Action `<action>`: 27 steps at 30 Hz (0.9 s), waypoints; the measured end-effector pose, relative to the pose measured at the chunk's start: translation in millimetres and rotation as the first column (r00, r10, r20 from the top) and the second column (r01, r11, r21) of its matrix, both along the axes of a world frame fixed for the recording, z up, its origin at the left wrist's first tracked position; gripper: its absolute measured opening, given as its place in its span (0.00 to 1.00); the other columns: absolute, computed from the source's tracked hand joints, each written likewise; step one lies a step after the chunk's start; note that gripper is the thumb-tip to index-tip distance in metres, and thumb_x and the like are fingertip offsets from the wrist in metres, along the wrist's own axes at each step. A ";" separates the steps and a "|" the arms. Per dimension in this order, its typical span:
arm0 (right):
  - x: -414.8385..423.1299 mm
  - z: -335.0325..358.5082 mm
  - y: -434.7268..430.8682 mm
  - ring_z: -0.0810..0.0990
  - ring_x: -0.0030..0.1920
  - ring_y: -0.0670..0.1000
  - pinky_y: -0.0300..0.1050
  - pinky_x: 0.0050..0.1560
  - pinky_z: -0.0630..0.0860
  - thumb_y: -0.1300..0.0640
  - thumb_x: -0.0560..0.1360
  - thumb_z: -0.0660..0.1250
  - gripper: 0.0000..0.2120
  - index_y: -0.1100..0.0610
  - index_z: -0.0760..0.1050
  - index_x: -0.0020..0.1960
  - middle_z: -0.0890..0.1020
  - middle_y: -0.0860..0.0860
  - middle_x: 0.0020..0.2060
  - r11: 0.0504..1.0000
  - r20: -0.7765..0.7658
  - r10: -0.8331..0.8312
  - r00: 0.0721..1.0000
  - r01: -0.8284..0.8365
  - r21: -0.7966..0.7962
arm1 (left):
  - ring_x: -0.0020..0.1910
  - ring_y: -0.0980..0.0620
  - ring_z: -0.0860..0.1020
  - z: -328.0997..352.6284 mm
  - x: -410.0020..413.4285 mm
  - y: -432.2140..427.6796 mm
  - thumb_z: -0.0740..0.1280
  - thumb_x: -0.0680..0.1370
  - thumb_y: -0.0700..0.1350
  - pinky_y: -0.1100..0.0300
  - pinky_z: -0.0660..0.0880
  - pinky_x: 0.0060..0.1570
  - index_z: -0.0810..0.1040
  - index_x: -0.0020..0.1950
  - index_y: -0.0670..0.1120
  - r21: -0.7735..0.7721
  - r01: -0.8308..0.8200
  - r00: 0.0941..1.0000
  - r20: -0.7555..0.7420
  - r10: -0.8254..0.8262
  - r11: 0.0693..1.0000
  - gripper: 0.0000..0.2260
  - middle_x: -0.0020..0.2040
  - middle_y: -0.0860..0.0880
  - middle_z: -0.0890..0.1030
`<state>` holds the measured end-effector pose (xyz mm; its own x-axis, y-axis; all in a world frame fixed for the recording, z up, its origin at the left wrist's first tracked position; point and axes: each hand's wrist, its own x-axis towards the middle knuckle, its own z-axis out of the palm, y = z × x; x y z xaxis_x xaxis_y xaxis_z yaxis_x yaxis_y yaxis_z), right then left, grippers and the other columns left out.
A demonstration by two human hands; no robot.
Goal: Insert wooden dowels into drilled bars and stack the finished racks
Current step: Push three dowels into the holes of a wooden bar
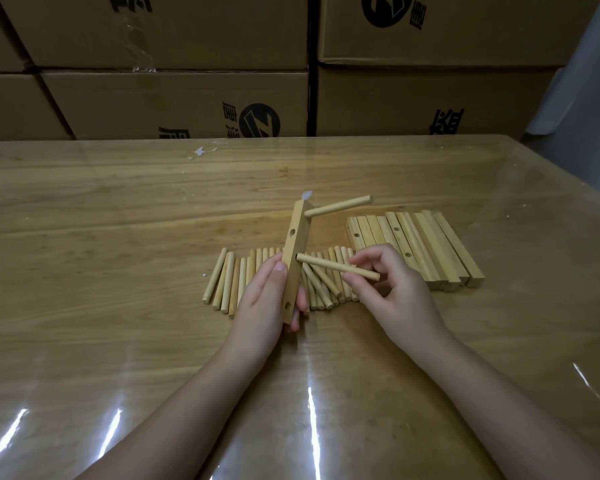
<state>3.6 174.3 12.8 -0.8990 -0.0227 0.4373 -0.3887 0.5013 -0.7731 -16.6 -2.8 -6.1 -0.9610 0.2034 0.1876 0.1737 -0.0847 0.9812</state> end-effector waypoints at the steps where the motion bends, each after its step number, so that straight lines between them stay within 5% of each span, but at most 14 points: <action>1: 0.2 1.1 -0.2 0.80 0.40 0.42 0.39 0.40 0.78 0.59 0.72 0.70 0.08 0.49 0.72 0.46 0.80 0.46 0.40 0.998 0.015 -0.007 1.000 0.007 -0.055 | 0.23 0.53 0.70 -0.1 -0.2 0.0 0.53 0.79 0.51 0.63 0.68 0.26 0.75 0.50 0.46 -0.006 0.001 1.000 0.001 -0.001 1.000 0.13 0.31 0.48 0.76; 11: 0.5 6.1 -0.8 0.81 0.39 0.46 0.35 0.37 0.75 0.59 0.71 0.71 0.06 0.51 0.77 0.45 0.83 0.47 0.38 0.942 0.070 0.080 0.994 -0.053 -0.332 | 0.24 0.53 0.70 0.0 0.7 0.5 0.52 0.79 0.51 0.61 0.68 0.26 0.74 0.58 0.47 -0.032 0.025 1.000 -0.002 -0.025 0.999 0.15 0.31 0.49 0.76; 14: -1.4 7.6 0.2 0.80 0.42 0.47 0.38 0.41 0.77 0.56 0.69 0.71 0.06 0.47 0.81 0.44 0.83 0.46 0.40 0.865 0.135 0.128 0.982 -0.044 -0.499 | 0.24 0.53 0.70 0.5 1.5 1.1 0.53 0.79 0.51 0.61 0.68 0.27 0.73 0.62 0.47 -0.051 0.031 0.999 -0.008 -0.031 0.998 0.17 0.30 0.50 0.76; 18: -5.5 5.8 2.5 0.80 0.51 0.45 0.41 0.52 0.76 0.58 0.73 0.65 0.06 0.57 0.78 0.49 0.84 0.48 0.47 0.792 0.163 0.213 0.963 -0.073 -0.606 | 0.24 0.53 0.70 1.1 1.4 0.8 0.53 0.79 0.51 0.61 0.68 0.28 0.73 0.63 0.46 -0.054 0.026 1.000 -0.012 -0.027 0.998 0.18 0.30 0.49 0.75; 22: -0.3 6.2 -0.9 0.81 0.45 0.45 0.36 0.49 0.76 0.52 0.76 0.60 0.10 0.49 0.76 0.55 0.82 0.46 0.40 0.927 0.134 0.205 0.970 -0.148 -0.345 | 0.24 0.53 0.70 0.3 0.7 0.2 0.52 0.79 0.51 0.61 0.69 0.28 0.73 0.63 0.45 -0.051 0.026 1.000 -0.014 -0.027 0.998 0.18 0.30 0.49 0.76; 27: 0.9 -3.8 -6.9 0.75 0.47 0.44 0.38 0.50 0.72 0.55 0.79 0.57 0.15 0.47 0.71 0.65 0.76 0.50 0.46 0.988 0.103 0.143 0.984 -0.148 0.037 | 0.25 0.52 0.71 -0.7 1.5 0.1 0.52 0.80 0.51 0.62 0.70 0.28 0.72 0.65 0.46 -0.067 0.051 0.998 -0.038 -0.053 0.996 0.18 0.32 0.49 0.77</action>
<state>4.6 167.5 9.0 -0.9238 -0.1738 0.3412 -0.3820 0.4799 -0.7898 -15.1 -2.8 -6.9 -0.9409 0.2659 0.2098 0.2095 -0.0301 0.9774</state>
